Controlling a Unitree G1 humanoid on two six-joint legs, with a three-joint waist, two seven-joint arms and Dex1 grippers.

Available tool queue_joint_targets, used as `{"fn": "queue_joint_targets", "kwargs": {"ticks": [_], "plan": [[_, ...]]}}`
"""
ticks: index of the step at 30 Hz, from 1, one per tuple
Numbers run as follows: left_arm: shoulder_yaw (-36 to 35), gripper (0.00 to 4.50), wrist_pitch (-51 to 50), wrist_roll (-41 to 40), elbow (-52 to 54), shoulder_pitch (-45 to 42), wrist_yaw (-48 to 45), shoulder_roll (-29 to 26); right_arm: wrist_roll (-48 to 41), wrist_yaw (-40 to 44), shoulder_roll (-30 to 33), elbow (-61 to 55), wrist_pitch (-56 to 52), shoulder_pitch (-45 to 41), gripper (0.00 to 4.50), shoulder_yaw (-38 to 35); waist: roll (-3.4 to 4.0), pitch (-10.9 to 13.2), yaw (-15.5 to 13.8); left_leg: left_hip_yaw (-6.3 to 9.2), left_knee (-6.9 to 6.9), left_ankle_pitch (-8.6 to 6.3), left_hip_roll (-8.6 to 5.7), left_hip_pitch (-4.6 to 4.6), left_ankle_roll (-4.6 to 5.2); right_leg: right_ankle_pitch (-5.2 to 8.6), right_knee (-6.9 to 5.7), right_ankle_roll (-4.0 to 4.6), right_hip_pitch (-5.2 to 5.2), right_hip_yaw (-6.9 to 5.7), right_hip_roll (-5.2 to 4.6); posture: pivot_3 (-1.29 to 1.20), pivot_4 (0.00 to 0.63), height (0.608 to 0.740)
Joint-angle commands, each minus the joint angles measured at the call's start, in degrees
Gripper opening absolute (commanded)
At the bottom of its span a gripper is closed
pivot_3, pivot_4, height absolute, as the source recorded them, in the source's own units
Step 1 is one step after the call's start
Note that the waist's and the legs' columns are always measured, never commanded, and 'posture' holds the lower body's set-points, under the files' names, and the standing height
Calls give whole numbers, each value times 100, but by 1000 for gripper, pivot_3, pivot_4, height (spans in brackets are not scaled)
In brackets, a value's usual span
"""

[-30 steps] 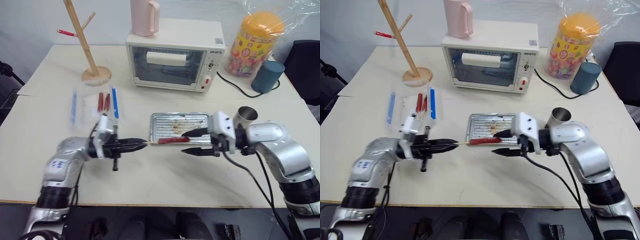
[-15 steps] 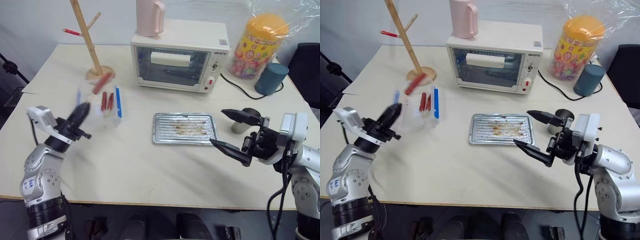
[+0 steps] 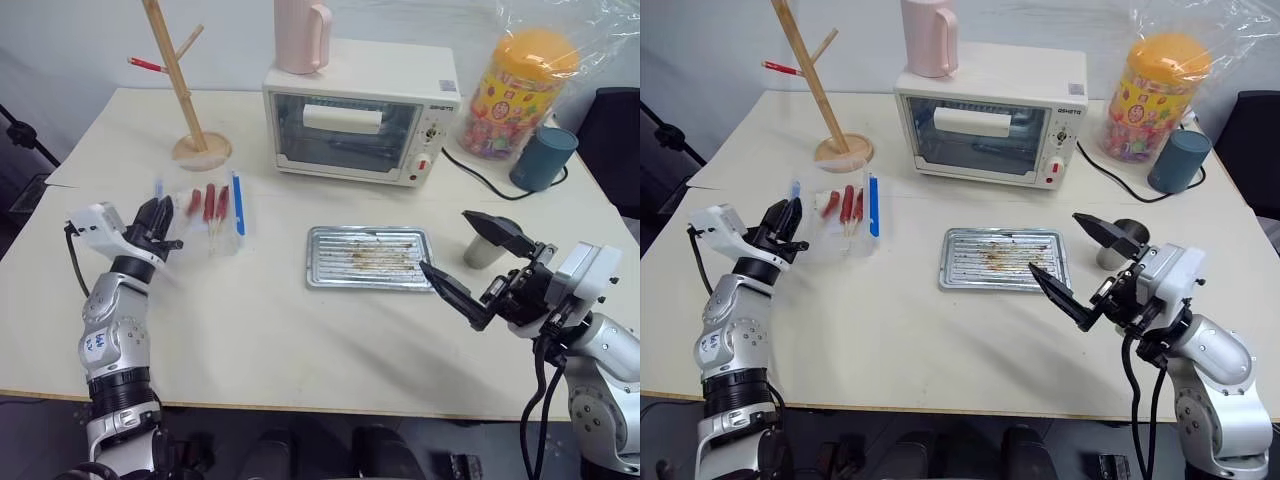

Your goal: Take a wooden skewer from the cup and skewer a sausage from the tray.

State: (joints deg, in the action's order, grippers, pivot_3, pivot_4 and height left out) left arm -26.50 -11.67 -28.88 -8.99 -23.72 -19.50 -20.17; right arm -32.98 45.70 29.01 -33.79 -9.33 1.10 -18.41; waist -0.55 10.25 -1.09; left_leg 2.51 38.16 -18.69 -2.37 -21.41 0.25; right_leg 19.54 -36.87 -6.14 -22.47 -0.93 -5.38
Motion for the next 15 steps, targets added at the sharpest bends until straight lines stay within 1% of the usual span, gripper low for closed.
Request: {"fn": "queue_joint_targets", "kwargs": {"ticks": [1,2,4,6,8,12,15], "plan": [[105,2425,189,75,435,286,-563,-421,-148,133,213,-158,37,205,4500,-119,0,0,32,-1,-1,0,0,0,0,0,0,0,0,1,0,0,150,740],[284,2697,172,214,550,445,-834,-670,-122,269,331,-129,37,334,4500,-120,0,0,42,-1,-1,0,0,1,0,0,1,0,0,1,0,0,150,740],[886,2697,520,837,810,881,-1525,-1290,-37,634,630,-30,31,659,4500,-68,1,0,52,1,-6,0,2,2,0,1,5,1,0,1,0,0,150,740],[1506,2697,1419,1334,964,1533,-2714,-2015,124,1046,871,222,165,1059,4500,42,1,0,52,-1,-13,0,1,7,0,2,14,3,4,5,-1,0,150,740],[1785,2697,2003,1489,969,1895,-3337,-2390,163,1231,936,444,270,1255,4500,84,8,-2,54,-3,-22,0,1,20,1,2,44,5,20,7,-4,0,150,740],[1780,2697,2112,1164,946,2377,-3857,-2486,501,1440,704,1200,981,1282,4500,270,11,1,92,3,-22,-3,7,27,6,3,53,8,31,6,-6,0,150,740],[1706,2697,1934,1113,921,2362,-3627,-2254,717,1392,471,1782,1403,1351,4500,305,12,1,102,5,-22,-4,9,26,6,3,51,9,29,5,-5,0,150,740]]}}
